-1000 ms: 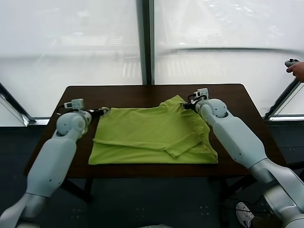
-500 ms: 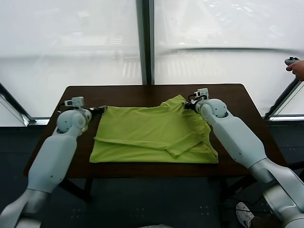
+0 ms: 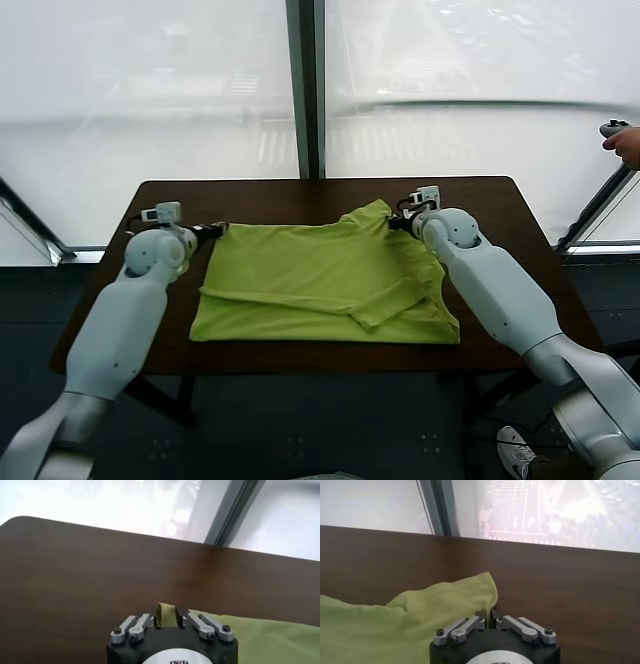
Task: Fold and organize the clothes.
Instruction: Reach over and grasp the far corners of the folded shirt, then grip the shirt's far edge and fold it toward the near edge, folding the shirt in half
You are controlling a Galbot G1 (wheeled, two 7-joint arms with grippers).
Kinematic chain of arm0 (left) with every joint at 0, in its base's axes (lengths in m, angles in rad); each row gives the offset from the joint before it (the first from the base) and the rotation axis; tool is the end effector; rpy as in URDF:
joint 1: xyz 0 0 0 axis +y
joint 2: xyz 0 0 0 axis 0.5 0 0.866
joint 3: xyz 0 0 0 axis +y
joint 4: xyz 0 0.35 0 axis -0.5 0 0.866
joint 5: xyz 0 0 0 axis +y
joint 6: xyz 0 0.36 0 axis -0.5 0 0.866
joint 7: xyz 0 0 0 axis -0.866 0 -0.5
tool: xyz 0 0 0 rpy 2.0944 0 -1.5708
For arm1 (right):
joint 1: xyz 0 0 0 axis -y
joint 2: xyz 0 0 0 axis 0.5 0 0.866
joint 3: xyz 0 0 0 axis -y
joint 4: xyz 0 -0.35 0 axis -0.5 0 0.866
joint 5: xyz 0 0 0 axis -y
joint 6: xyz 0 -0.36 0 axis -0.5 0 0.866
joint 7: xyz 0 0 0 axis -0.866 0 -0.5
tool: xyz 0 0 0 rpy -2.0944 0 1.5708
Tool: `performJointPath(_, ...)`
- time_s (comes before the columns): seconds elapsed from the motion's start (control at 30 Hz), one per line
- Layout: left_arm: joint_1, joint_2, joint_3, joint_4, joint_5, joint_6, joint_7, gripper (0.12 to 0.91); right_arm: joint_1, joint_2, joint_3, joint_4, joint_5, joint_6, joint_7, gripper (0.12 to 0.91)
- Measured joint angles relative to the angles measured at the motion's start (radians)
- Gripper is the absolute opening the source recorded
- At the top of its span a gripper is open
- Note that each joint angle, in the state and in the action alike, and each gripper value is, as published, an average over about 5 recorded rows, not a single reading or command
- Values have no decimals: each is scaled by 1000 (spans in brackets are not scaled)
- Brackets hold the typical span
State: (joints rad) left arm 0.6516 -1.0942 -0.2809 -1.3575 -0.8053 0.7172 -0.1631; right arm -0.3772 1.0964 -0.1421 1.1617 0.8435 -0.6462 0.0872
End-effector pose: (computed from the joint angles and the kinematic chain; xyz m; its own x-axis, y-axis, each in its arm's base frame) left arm 0.4760 0.1204 -0.2536 -0.7950 0.1097 0.5965 0.0038 0.9844 -0.1760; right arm 0.5339 -0.0438 -0.2556 -0.7396 -0.2336 0.6312 -0.2534 0.9655 0.0603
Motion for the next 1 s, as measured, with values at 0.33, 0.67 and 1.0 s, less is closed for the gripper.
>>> performJointPath(0.33, 21, 8, -12, -53, -8, -9, -2, 149, -36, -43, 56, 79, 52, 39, 0, 141)
performJointPath(0.67, 98, 37, -59, -192, -46, -4, -19, 149, -117, -116, 141, 250, 67, 68, -3, 142)
performJointPath(1.0, 237, 58, -123, -360, -80, -2, -39, 149, -243, -192, 226, 444, 68, 31, 10, 143)
